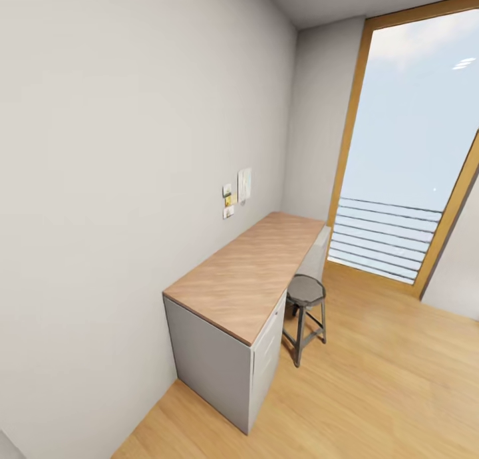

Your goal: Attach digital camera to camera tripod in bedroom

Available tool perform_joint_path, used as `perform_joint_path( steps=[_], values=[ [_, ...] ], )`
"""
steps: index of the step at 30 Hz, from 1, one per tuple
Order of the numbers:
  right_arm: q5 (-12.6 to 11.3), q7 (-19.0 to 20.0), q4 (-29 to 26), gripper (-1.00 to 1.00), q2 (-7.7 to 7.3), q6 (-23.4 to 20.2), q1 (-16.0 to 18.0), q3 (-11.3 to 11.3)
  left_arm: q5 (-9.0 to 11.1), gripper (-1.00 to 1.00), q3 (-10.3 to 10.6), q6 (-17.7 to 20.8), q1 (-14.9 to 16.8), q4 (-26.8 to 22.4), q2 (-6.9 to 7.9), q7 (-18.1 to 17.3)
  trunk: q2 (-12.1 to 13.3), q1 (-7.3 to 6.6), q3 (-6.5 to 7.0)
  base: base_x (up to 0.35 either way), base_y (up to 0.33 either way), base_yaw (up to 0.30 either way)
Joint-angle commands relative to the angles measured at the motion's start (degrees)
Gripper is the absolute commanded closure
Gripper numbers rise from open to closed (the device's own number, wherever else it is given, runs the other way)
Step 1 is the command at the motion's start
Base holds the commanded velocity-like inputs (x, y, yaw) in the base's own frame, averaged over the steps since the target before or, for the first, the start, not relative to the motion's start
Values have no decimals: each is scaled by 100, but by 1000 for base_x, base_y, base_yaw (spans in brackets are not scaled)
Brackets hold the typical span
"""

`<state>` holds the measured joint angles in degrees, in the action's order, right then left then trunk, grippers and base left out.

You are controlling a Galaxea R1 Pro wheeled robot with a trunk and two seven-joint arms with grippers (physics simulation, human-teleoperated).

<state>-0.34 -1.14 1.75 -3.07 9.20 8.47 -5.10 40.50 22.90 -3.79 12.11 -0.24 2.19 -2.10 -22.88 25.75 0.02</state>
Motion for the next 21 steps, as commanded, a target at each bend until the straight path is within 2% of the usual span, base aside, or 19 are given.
perform_joint_path(
  steps=[1,21],
  values=[
    [-2,0,19,-100,0,38,6,-43,54,100,48,-16,2,7,0,-29,-4,3,-2,148,0,0],
    [-10,0,19,-100,16,31,6,-43,54,100,48,-16,2,7,0,-27,-4,3,-2,117,0,0]
  ],
)
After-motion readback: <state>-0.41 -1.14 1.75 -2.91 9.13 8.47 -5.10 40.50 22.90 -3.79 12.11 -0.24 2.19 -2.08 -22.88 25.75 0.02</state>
